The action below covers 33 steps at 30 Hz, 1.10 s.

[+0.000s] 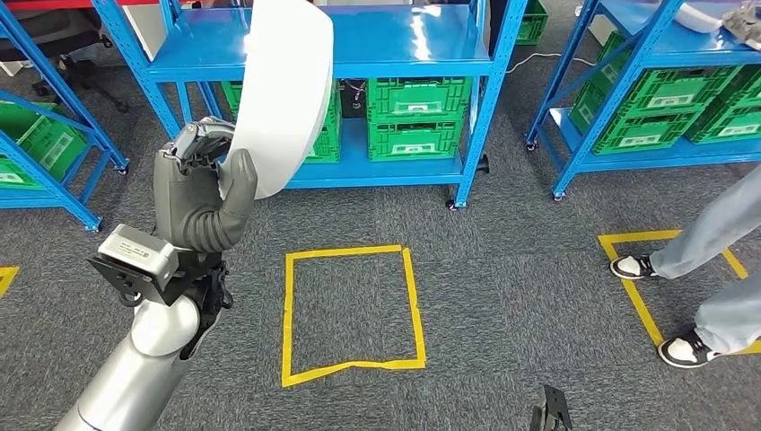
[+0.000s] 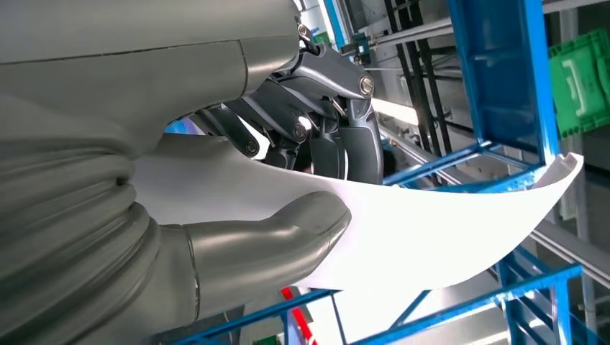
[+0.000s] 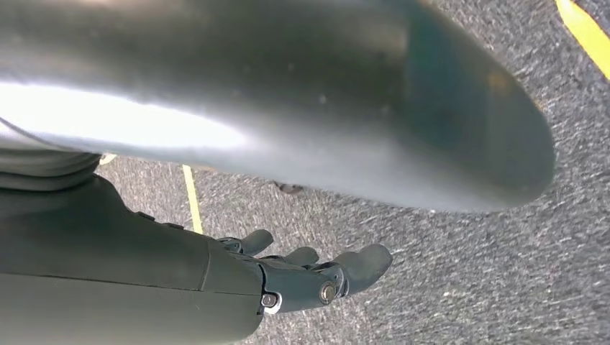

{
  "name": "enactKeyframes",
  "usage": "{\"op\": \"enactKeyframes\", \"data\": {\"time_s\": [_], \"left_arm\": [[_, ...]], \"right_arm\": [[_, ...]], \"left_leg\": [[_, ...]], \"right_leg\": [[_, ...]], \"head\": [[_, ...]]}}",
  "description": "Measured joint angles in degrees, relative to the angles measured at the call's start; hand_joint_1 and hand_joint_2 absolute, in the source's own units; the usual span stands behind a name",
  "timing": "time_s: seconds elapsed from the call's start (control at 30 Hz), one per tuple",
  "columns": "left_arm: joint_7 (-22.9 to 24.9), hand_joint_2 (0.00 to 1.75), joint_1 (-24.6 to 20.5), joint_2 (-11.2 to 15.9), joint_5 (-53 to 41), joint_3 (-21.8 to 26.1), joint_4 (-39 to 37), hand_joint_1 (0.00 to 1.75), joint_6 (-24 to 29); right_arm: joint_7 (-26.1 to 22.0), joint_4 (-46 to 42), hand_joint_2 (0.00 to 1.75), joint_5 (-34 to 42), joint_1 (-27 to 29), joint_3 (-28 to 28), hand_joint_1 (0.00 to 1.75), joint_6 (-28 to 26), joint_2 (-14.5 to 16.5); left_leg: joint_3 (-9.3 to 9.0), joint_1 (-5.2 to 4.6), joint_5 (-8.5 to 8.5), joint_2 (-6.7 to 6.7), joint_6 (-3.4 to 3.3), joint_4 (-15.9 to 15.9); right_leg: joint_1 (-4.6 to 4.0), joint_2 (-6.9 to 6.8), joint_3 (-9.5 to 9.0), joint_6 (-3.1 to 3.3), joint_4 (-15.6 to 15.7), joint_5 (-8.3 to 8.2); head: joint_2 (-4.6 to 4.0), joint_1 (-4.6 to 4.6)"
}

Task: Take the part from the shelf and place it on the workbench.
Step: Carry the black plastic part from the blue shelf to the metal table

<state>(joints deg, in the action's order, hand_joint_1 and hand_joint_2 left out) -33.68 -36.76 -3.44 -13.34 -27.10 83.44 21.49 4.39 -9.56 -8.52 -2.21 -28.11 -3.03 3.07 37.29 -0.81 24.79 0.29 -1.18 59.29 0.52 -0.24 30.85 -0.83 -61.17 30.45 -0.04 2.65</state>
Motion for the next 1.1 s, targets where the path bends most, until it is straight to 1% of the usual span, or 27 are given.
{"op": "enactKeyframes", "data": {"time_s": [0.03, 0.07, 0.1, 0.13, 0.17, 0.2, 0.27, 0.3, 0.33, 0.37, 0.4, 0.43, 0.5, 0.53, 0.57, 0.6, 0.63, 0.67, 0.7, 0.77, 0.8, 0.83, 0.87, 0.97, 1.0, 1.03, 1.1], "left_arm": [[0.0, 1.75, -0.1, -0.1, 0.0, 0.0, 0.0, 1.75, -0.1], [0.0, 1.75, -0.1, -0.3, 0.0, 0.1, 0.0, 1.75, -0.3], [0.0, 1.75, -0.1, -0.3, 0.0, 0.1, 0.0, 1.75, -0.4], [0.0, 1.75, -0.1, -0.4, 0.0, 0.2, 0.0, 1.75, -0.5], [0.1, 1.75, -0.1, -0.4, 0.0, 0.3, 0.0, 1.75, -0.6], [0.1, 1.75, -0.2, -0.4, 0.0, 0.4, 0.0, 1.75, -0.7], [0.2, 1.75, -0.1, -0.4, -0.1, 0.5, 0.0, 1.75, -1.1], [0.2, 1.75, 0.0, -0.4, -0.1, 0.5, -0.1, 1.75, -1.3], [0.2, 1.75, 0.1, -0.4, -0.1, 0.6, -0.1, 1.75, -1.6], [0.1, 1.75, 0.2, -0.4, -0.2, 0.6, -0.2, 1.75, -1.7], [0.1, 1.75, 0.2, -0.4, -0.2, 0.6, -0.2, 1.75, -1.9], [0.1, 1.75, 0.2, -0.4, -0.2, 0.6, -0.2, 1.75, -2.0], [0.0, 1.75, 0.1, -0.5, -0.2, 0.6, -0.1, 1.75, -2.1], [-0.2, 1.75, 0.0, -0.6, -0.2, 0.7, -0.1, 1.75, -2.1], [-0.4, 1.75, 0.1, -0.7, -0.2, 0.8, 0.0, 1.75, -2.0], [-0.7, 1.75, 0.1, -0.8, -0.2, 1.0, 0.0, 1.75, -1.8], [-0.9, 1.75, 0.2, -0.9, -0.3, 1.1, 0.1, 1.75, -1.7], [-1.1, 1.75, 0.3, -1.0, -0.3, 1.2, 0.2, 1.75, -1.5], [-1.2, 1.75, 0.4, -1.2, -0.5, 1.3, 0.3, 1.75, -1.3], [-1.4, 1.75, 0.6, -1.4, -0.7, 1.4, 0.6, 1.75, -0.9], [-1.5, 1.75, 0.8, -1.4, -0.8, 1.5, 0.7, 1.75, -0.7], [-1.6, 1.75, 1.0, -1.4, -0.8, 1.5, 0.8, 1.75, -0.6], [-1.6, 1.75, 1.2, -1.4, -0.9, 1.5, 0.8, 1.75, -0.5], [-1.7, 1.75, 1.3, -1.5, -1.0, 1.6, 1.3, 1.75, -0.4], [-1.8, 1.75, 1.3, -1.5, -1.0, 1.6, 1.4, 1.75, -0.4], [-1.8, 1.75, 1.3, -1.6, -1.0, 1.6, 1.5, 1.75, -0.4], [-1.8, 1.75, 1.3, -1.6, -1.0, 1.8, 1.7, 1.75, -0.3]], "right_arm": [[-0.1, 0.0, 0.00, 0.0, 0.0, 0.0, 0.00, 0.0, 0.0], [-0.2, 0.0, 0.00, 0.1, 0.0, -0.1, 0.00, 0.1, 0.0], [-0.3, 0.0, 0.00, 0.2, 0.0, -0.1, 0.00, 0.1, 0.1], [-0.4, 0.0, 0.00, 0.3, 0.0, -0.2, 0.00, 0.2, 0.1], [-0.5, 0.0, 0.00, 0.4, 0.0, -0.2, 0.00, 0.2, 0.2], [-0.5, 0.0, 0.00, 0.4, 0.0, -0.2, 0.00, 0.3, 0.2], [-0.5, 0.0, 0.00, 0.6, 0.0, -0.3, 0.00, 0.4, 0.2], [-0.5, 0.0, 0.00, 0.7, 0.0, -0.4, 0.00, 0.4, 0.2], [-0.5, 0.0, 0.00, 0.8, 0.0, -0.5, 0.00, 0.5, 0.2], [-0.5, 0.0, 0.00, 0.9, 0.0, -0.6, 0.00, 0.5, 0.2], [-0.5, 0.0, 0.00, 1.0, 0.0, -0.7, 0.00, 0.5, 0.2], [-0.6, 0.0, 0.00, 1.0, 0.0, -0.8, 0.00, 0.5, 0.2], [-0.7, 0.0, 0.00, 1.1, 0.0, -1.0, 0.00, 0.5, 0.3], [-0.8, 0.0, 0.00, 1.1, 0.0, -1.1, 0.00, 0.6, 0.4], [-0.8, 0.0, 0.00, 1.1, 0.0, -1.2, 0.00, 0.6, 0.4], [-0.8, 0.0, 0.00, 1.2, 0.0, -1.2, 0.00, 0.7, 0.4], [-0.8, 0.0, 0.00, 1.1, 0.0, -1.3, 0.00, 0.8, 0.4], [-0.8, 0.0, 0.00, 1.1, 0.1, -1.3, 0.00, 0.9, 0.5], [-0.8, 0.0, 0.00, 1.0, 0.1, -1.3, 0.00, 1.0, 0.5], [-1.1, 0.0, 0.00, 0.6, 0.1, -1.3, 0.00, 1.1, 0.5], [-1.3, 0.0, 0.00, 0.4, 0.2, -1.3, 0.00, 1.2, 0.4], [-1.5, 0.0, 0.00, 0.2, 0.2, -1.3, 0.00, 1.3, 0.4], [-1.7, 0.0, 0.00, 0.0, 0.2, -1.3, 0.00, 1.5, 0.4], [-1.9, 0.0, 0.00, -0.1, 0.2, -1.3, 0.00, 1.7, 0.4], [-1.9, 0.0, 0.00, -0.2, 0.1, -1.3, 0.00, 1.7, 0.4], [-1.9, 0.0, 0.00, -0.2, 0.1, -1.3, 0.00, 1.8, 0.4], [-2.1, 0.0, 0.00, -0.6, 0.2, -1.3, 0.00, 1.9, 0.4]], "left_leg": [[0.23, -0.05, -0.47, 0.04, 0.29, 0.0], [0.32, -0.07, -0.99, 0.08, 0.57, -0.1], [0.52, -0.05, -1.28, 0.03, 0.88, -0.2], [0.86, -0.05, -0.74, -0.10, 1.20, 0.1], [1.35, -0.01, 0.73, -0.23, 1.54, 1.3], [2.07, 0.08, 3.16, -0.35, 1.88, 3.6], [3.60, 0.34, 8.43, -0.40, 2.42, 10.8], [3.99, 0.46, 9.68, -0.40, 2.59, 14.0], [3.72, 0.53, 9.52, -0.40, 2.66, 15.8], [2.53, 0.58, 8.20, -0.40, 2.64, 15.7], [0.36, 0.60, 6.41, -0.41, 2.49, 13.3], [-2.50, 0.56, 5.25, -0.45, 2.20, 9.6], [-8.26, 0.28, 5.62, -0.51, 1.61, 1.0], [-9.82, 0.11, 6.41, -0.52, 1.37, -1.7], [-10.47, -0.05, 6.80, -0.51, 1.17, -3.1], [-10.30, -0.01, 6.56, -0.47, 0.87, -3.5], [-10.07, 0.06, 6.08, -0.38, 0.49, -3.6], [-9.77, 0.17, 5.57, -0.28, 0.07, -3.7], [-9.36, 0.32, 5.06, -0.19, -0.28, -3.8], [-8.22, 0.36, 4.30, -0.10, -0.56, -3.5], [-7.60, 0.37, 4.00, -0.09, -0.52, -3.3], [-6.99, 0.40, 3.77, -0.08, -0.43, -3.0], [-6.42, 0.48, 3.62, -0.07, -0.32, -2.5], [-4.90, 0.64, 3.64, -0.08, 0.24, -0.9], [-4.49, 0.56, 3.66, -0.10, 0.54, -0.4], [-4.18, 0.46, 3.63, -0.14, 0.85, -0.1], [-3.86, 0.40, 3.32, -0.28, 1.51, -0.1]], "right_leg": [[-0.17, 0.05, -1.12, 0.29, 2.1, 0.90], [-0.28, 0.08, -1.41, 0.61, 3.0, 0.98], [-0.16, -0.01, -1.06, 0.94, 3.1, 0.53], [-0.01, -0.11, -0.68, 1.35, 3.1, 0.01], [0.17, -0.23, -0.19, 1.78, 3.2, -0.57], [0.33, -0.34, 0.42, 2.10, 3.3, -1.18], [0.31, -0.38, 1.88, 2.34, 3.2, -2.37], [0.30, -0.41, 2.67, 2.29, 3.2, -2.98], [0.29, -0.44, 3.44, 2.22, 3.1, -3.56], [0.29, -0.47, 4.20, 2.13, 3.1, -4.13], [0.29, -0.47, 4.85, 2.02, 3.0, -4.64], [0.29, -0.47, 5.39, 1.88, 2.9, -5.08], [0.26, -0.45, 6.09, 1.38, 2.9, -5.91], [0.31, -0.45, 6.28, 1.07, 3.0, -6.32], [0.38, -0.46, 6.39, 0.71, 3.1, -6.80], [0.44, -0.46, 6.51, 0.36, 3.2, -7.16], [0.50, -0.39, 6.72, 0.03, 3.1, -7.04], [0.52, -0.30, 7.21, -0.27, 2.1, -6.17], [0.53, -0.20, 8.20, -0.56, -0.3, -4.40], [0.58, -0.08, 11.11, -1.05, -8.1, 0.25], [0.59, -0.05, 12.30, -1.26, -11.7, 1.96], [0.62, -0.04, 12.50, -1.39, -13.5, 2.58], [0.66, -0.05, 11.50, -1.48, -12.9, 2.18], [0.79, -0.02, 4.28, -1.46, -2.1, -1.03], [0.75, 0.05, 2.84, -1.19, 0.5, -1.44], [0.67, 0.12, 2.36, -0.85, 1.6, -1.41], [0.55, 0.13, 2.64, 0.05, 1.6, -1.72]], "head": [[0.00, 0.02], [0.00, 0.02], [0.00, 0.06], [0.00, 0.04], [0.00, -0.05], [0.00, -0.14], [0.00, -0.33], [0.00, -0.35], [0.00, -0.35], [0.00, -0.35], [0.00, -0.35], [0.00, -0.34], [0.00, -0.33], [0.00, -0.33], [0.00, -0.33], [0.00, -0.33], [0.00, -0.33], [0.00, -0.27], [0.00, -0.17], [0.00, 0.01], [0.00, 0.04], [0.00, 0.04], [0.00, 0.04], [0.00, 0.06], [0.00, 0.06], [0.00, 0.05], [0.00, 0.04]]}}
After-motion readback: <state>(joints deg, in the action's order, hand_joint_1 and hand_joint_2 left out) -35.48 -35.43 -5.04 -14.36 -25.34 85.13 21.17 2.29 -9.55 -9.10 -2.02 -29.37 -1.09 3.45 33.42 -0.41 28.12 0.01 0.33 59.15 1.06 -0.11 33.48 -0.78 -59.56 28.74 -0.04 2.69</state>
